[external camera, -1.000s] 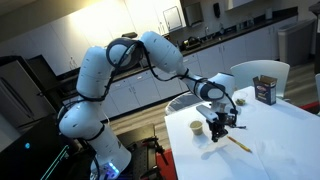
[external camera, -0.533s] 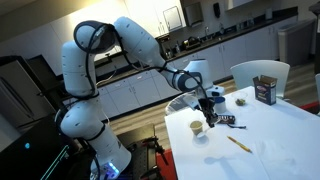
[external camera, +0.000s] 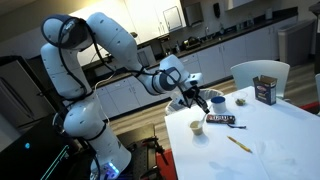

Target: Scoop out one spoonful of contents and put it on the table

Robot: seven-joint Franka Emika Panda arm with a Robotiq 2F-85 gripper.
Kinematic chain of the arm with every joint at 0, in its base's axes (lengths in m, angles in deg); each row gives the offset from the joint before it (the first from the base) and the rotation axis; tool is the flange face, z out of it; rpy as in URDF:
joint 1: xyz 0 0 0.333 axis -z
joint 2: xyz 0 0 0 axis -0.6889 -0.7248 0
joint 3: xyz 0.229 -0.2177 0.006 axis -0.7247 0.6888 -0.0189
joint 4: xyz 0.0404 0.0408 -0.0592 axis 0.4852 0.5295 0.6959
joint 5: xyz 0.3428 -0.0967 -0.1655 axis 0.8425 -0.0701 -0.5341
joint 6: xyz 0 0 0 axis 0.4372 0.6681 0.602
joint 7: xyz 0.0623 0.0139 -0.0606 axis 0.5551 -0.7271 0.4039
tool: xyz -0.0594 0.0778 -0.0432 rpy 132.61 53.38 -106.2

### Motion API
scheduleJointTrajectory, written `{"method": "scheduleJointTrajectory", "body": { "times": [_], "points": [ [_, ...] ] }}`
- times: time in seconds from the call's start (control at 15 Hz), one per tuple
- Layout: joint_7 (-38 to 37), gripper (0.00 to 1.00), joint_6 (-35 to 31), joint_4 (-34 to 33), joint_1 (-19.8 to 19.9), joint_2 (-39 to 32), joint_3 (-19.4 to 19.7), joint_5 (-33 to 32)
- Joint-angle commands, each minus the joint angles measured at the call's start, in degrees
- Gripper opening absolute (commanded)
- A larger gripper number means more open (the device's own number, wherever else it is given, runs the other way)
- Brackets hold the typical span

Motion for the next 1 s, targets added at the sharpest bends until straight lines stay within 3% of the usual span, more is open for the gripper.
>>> {"method": "scheduleJointTrajectory", "body": {
  "times": [0.0, 0.2, 0.6, 0.67, 0.87, 0.93],
  "points": [
    [-9.2, 0.03, -8.3, 1.9, -1.9, 1.7, 4.1, -11.7],
    [-12.1, 0.03, -12.7, 0.9, -1.8, -0.4, 4.4, -14.1],
    [-10.9, 0.03, -15.9, -0.1, -1.2, -6.3, 0.2, -10.4],
    [-10.4, 0.12, -14.2, 0.8, -1.2, -4.3, 0.9, -11.2],
    [-10.4, 0.12, -14.5, 0.4, -1.2, -6.1, 0.1, -10.8],
    [-10.4, 0.03, -14.5, 0.3, -1.2, -6.2, 0.1, -10.8]
  ]
}}
